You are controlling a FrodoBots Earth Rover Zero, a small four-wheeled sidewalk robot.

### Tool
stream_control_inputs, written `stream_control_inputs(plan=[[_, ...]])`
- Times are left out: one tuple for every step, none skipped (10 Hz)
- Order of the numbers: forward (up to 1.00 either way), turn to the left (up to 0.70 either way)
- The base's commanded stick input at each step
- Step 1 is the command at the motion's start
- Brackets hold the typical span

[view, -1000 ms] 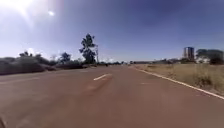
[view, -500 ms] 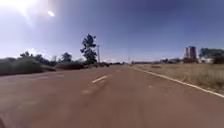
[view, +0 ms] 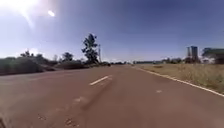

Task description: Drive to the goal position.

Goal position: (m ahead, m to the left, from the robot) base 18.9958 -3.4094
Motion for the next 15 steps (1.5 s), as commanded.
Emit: stream_control_inputs(plan=[[1.00, -0.14], [1.00, -0.34], [1.00, -0.07], [1.00, -0.01], [1.00, 0.00], [1.00, 0.00], [1.00, -0.10], [1.00, -0.20], [1.00, -0.11], [1.00, 0.00], [1.00, 0.00], [1.00, 0.00], [1.00, 0.00], [1.00, 0.00], [1.00, 0.00]])
